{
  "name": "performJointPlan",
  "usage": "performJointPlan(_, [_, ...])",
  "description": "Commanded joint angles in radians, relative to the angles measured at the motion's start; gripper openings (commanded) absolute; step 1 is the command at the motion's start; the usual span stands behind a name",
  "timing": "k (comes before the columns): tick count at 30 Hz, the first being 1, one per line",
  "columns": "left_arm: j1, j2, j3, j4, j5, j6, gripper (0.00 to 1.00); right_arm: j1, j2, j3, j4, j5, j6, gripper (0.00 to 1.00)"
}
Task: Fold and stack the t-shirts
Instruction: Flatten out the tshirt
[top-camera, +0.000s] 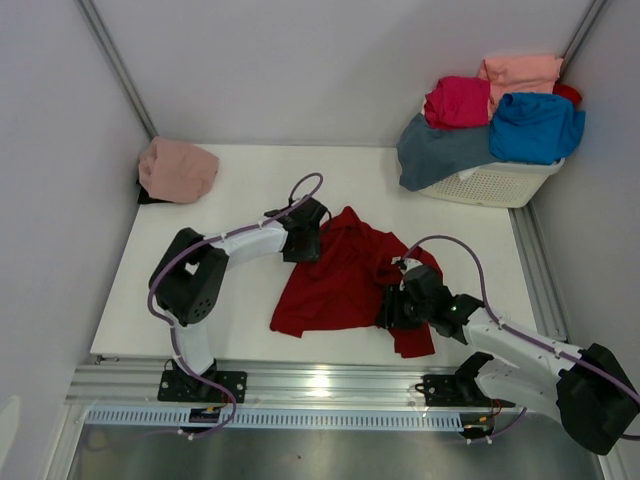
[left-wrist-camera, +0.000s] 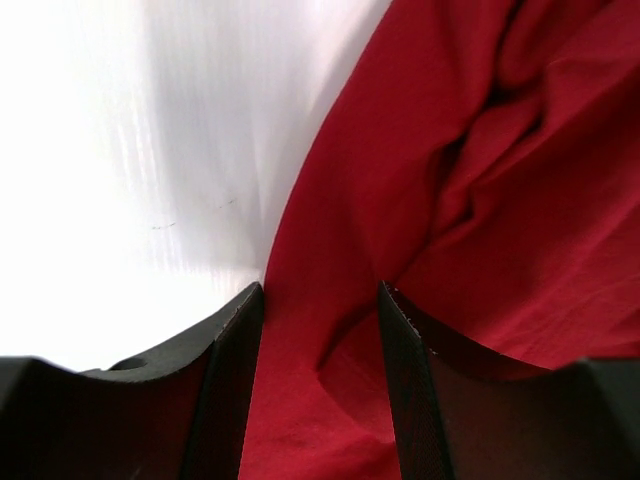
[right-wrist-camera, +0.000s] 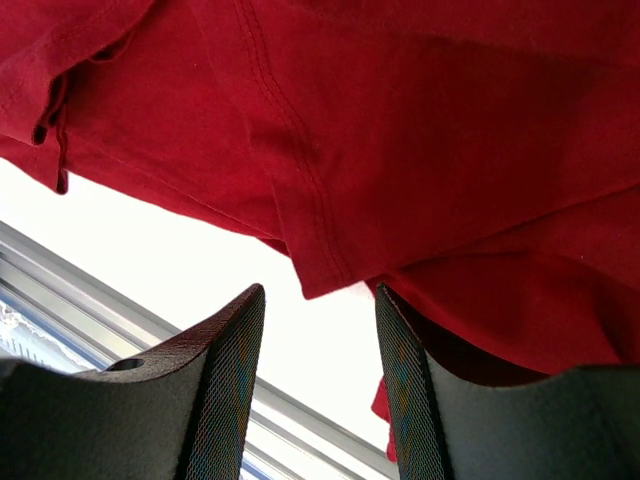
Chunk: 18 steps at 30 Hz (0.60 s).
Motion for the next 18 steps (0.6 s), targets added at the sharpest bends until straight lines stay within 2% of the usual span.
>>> performJointPlan(1, [0.004, -0.019, 0.05, 0.008, 0.011, 0.014, 0.53, 0.004, 0.005, 0.006, 0.048, 0.0, -0.018, 0.52])
performJointPlan(7, [0.004, -0.055, 0.059, 0.026, 0.039, 0.028, 0.53, 0.006, 0.043, 0.007, 0.083, -0.009, -0.019, 0.52])
performJointPlan(18, [0.006, -0.015, 0.036, 0.087, 0.143, 0.025, 0.52, 0.004, 0.082, 0.012, 0.105, -0.015, -0.018, 0.51])
